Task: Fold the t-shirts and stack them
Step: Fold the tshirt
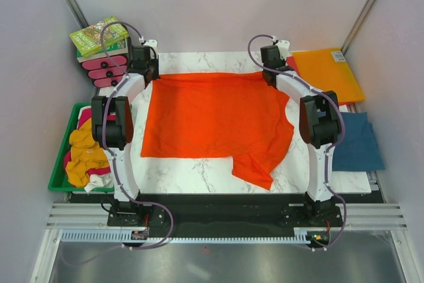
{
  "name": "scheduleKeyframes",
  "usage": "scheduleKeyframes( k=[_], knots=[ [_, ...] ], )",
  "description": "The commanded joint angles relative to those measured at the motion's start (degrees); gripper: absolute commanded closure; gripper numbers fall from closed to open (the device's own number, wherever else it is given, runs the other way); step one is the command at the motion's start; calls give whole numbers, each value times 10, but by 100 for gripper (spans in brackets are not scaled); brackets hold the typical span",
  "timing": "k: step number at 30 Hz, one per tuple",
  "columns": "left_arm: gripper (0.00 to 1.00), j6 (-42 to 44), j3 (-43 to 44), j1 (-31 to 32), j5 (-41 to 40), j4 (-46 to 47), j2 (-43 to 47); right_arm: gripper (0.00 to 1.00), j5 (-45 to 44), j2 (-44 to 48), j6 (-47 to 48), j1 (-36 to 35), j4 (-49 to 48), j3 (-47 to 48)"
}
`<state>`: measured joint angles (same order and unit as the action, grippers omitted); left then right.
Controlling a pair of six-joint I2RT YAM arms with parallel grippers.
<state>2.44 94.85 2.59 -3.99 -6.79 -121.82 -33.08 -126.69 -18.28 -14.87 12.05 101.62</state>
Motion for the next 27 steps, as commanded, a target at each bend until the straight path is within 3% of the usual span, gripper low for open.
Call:
scheduleKeyframes(
  k=[1, 8, 14, 27],
  knots=[
    [98, 9, -36, -4, -22, 21, 66, 100, -2, 113, -33, -10, -50, -77],
    [98, 7, -104, -11, -20, 33, 127, 100, -19, 195, -59, -33, -71, -222],
    [98, 20, -157, -12, -19, 42, 160, 100, -24, 233, -78, -47, -69, -288],
    [98, 40, -166, -12, -27, 19, 133, 100, -45, 297, -134, -58, -62, -391]
  ],
)
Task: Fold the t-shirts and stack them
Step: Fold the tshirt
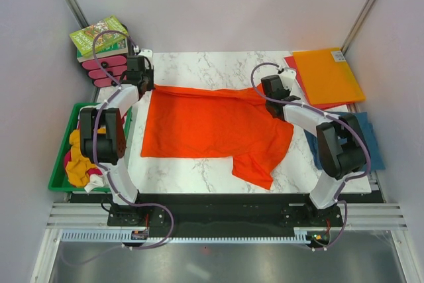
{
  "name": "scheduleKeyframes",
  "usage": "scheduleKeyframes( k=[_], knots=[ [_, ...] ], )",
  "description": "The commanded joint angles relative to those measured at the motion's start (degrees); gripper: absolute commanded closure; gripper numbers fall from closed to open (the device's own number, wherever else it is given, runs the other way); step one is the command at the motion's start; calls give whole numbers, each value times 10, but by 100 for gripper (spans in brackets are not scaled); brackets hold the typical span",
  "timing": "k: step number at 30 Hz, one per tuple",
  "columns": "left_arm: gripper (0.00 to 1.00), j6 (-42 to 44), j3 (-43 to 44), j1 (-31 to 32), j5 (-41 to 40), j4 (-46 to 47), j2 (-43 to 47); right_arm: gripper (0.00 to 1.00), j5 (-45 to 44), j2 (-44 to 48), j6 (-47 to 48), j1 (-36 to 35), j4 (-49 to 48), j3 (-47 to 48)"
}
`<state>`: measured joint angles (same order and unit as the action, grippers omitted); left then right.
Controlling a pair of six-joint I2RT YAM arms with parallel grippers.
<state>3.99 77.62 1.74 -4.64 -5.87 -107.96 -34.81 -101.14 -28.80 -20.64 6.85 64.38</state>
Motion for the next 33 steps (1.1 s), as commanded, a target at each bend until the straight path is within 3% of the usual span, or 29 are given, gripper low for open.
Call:
scheduleKeyframes(
  k=[1, 11, 20, 33],
  knots=[
    [98, 26, 8, -2, -23, 7, -8, 100, -32, 45, -30, 0, -9, -27],
    [98, 52, 34, 12, -35, -16, -56, 100, -16, 101, -67, -2, 20, -64],
    [98, 30, 71, 12, -35, -35, -96, 100, -10, 92, -105, 12, 33, -87],
    [98, 43, 47, 12, -18, -65, -71, 100, 20, 63, -121, 17, 43, -120]
  ],
)
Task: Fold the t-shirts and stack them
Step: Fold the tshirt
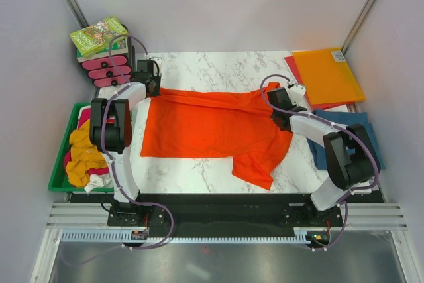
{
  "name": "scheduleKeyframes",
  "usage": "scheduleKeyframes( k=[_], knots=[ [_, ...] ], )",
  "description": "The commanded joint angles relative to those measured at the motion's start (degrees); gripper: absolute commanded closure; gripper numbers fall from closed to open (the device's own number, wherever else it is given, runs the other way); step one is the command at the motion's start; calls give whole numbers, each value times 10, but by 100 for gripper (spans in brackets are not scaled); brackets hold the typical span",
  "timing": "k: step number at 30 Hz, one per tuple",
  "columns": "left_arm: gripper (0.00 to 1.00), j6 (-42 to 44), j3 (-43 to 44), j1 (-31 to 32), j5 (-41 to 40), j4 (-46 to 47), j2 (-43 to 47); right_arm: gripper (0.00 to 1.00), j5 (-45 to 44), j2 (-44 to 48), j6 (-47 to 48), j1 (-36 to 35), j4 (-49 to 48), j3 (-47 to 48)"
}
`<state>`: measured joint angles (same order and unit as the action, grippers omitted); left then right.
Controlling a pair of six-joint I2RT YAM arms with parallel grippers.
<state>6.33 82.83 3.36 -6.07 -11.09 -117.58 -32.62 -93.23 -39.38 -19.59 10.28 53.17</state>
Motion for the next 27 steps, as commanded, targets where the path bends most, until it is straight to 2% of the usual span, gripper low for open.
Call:
scheduleKeyframes(
  k=[1, 15, 27],
  knots=[
    [98, 21, -6, -5, -4, -16, 24, 100, 1, -23, -15, 6, 10, -8],
    [98, 41, 2, -4, 9, -66, -3, 100, 12, -75, -27, 7, 18, 1],
    [98, 44, -5, -5, -2, -67, -2, 100, 12, -42, -42, 3, 18, -49]
  ],
)
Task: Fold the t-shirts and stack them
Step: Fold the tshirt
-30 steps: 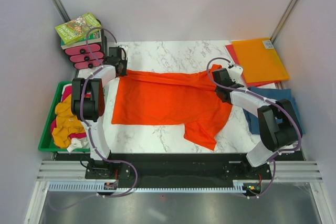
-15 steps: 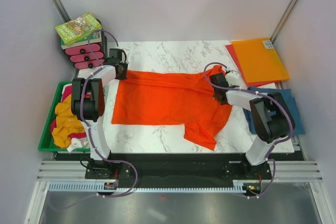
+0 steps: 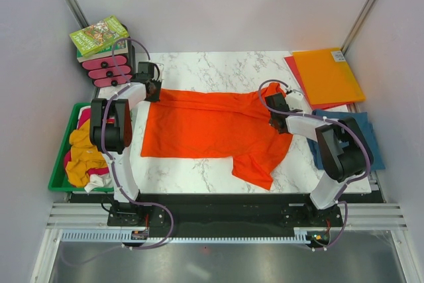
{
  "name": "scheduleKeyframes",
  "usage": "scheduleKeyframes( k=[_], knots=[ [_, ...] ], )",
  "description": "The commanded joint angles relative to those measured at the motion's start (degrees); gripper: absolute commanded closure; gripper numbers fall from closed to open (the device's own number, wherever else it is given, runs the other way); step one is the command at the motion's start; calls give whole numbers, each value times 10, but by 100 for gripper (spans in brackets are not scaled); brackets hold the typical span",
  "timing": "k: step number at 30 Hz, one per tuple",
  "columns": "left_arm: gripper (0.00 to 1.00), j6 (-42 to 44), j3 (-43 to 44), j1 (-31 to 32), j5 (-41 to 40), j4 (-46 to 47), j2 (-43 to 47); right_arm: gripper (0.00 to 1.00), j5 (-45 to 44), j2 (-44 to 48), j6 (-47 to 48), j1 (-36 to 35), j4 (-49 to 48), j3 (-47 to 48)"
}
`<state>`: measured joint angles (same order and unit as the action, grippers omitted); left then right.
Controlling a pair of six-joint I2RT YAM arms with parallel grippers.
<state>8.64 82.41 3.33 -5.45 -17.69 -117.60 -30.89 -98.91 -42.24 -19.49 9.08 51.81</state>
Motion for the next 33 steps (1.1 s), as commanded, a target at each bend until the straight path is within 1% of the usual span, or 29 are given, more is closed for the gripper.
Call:
scheduleKeyframes(
  k=[1, 7, 13, 15, 16, 17, 18, 19, 20, 21, 22, 23, 24, 25, 26, 28, 33],
  knots=[
    [98, 19, -3, -4, -8, 0, 0, 100, -7, 20, -14, 0, 28, -40],
    [98, 15, -7, -4, 6, -2, 18, 100, -7, 48, -10, -2, 28, -54],
    [98, 19, -11, -4, 12, -12, 10, 100, -7, 41, -11, -3, 30, -57],
    [86, 19, -12, -4, 10, -13, 6, 100, -5, 38, -11, -3, 27, -55],
    [78, 18, -12, -4, 11, -14, 7, 91, -2, 42, -8, -3, 21, -54],
    [64, 17, -15, -4, 18, -7, 20, 82, 7, 49, 5, -3, -2, -54],
    [55, 17, -19, -4, 23, 1, 29, 72, 7, 64, 14, -3, -12, -51],
    [43, 8, -22, -5, 26, 10, 41, 57, 7, 68, 22, -3, -13, -28],
    [33, 2, -25, -7, 37, 26, 53, 51, 4, 70, 32, -3, -2, -9],
    [18, -4, -26, -7, 42, 34, 75, 47, -4, 70, 49, -3, 5, 9],
    [14, -15, -20, -7, 52, 38, 83, 39, -7, 70, 56, -3, 8, 44],
    [11, -21, -15, -7, 52, 42, 89, 35, -8, 67, 61, -3, 18, 61],
    [11, -36, -8, -7, 67, 42, 96, 31, -8, 64, 72, -3, 22, 77],
    [11, -42, 6, -7, 73, 41, 98, 24, -7, 60, 78, -4, 26, 105],
    [11, -49, 13, -7, 76, 39, 98, 22, -7, 51, 82, -3, 37, 118],
    [11, -64, 28, -6, 84, 42, 94, 18, -7, 40, 95, -2, 40, 146],
    [16, -78, 77, -2, 95, 31, 48, 18, -8, -8, 105, 3, 59, 204]
  ],
)
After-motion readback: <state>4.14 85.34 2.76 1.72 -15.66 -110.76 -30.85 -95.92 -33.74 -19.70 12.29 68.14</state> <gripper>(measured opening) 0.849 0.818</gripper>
